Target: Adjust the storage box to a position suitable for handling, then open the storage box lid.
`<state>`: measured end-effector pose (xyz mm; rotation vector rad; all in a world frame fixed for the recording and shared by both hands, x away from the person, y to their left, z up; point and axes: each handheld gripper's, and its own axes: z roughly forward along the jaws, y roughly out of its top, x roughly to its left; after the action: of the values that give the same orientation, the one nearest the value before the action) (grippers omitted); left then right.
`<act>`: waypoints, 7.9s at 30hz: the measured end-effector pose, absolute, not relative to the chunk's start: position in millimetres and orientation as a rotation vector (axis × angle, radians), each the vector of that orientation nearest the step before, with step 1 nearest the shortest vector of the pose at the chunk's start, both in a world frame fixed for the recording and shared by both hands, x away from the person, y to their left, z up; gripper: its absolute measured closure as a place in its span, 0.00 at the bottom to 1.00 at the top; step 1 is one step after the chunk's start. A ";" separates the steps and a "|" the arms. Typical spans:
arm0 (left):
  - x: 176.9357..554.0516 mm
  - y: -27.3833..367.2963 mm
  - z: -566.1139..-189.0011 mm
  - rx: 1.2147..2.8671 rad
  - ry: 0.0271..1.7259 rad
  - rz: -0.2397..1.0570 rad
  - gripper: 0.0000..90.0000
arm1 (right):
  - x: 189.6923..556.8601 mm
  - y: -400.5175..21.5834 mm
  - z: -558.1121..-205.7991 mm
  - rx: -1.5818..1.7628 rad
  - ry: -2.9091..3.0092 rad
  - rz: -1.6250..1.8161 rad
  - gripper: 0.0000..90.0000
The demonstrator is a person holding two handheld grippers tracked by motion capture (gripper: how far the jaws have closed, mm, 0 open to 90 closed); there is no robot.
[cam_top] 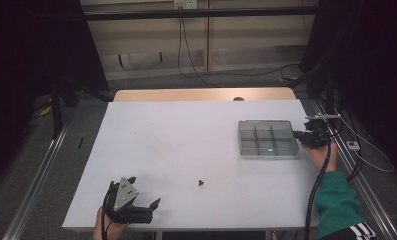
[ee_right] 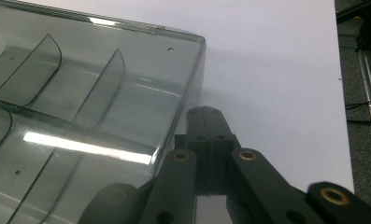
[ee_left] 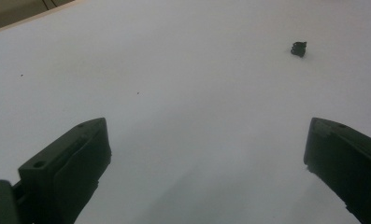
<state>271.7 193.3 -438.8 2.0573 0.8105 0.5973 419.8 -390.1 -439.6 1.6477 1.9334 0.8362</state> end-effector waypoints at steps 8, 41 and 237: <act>271.8 193.3 -438.7 2.054 0.809 0.602 0.01 | 418.7 -389.0 -439.2 1.649 1.929 0.847 1.00; 270.8 194.3 -438.0 2.049 0.808 0.616 0.01 | 419.4 -331.6 -434.5 1.507 2.049 0.841 1.00; 268.2 195.1 -438.6 2.060 0.808 0.628 0.01 | 339.4 -183.4 -436.7 1.093 2.447 1.261 0.02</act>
<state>268.2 195.1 -438.6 2.0599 0.8077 0.6282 339.4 -183.4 -436.7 1.0930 2.4473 1.2614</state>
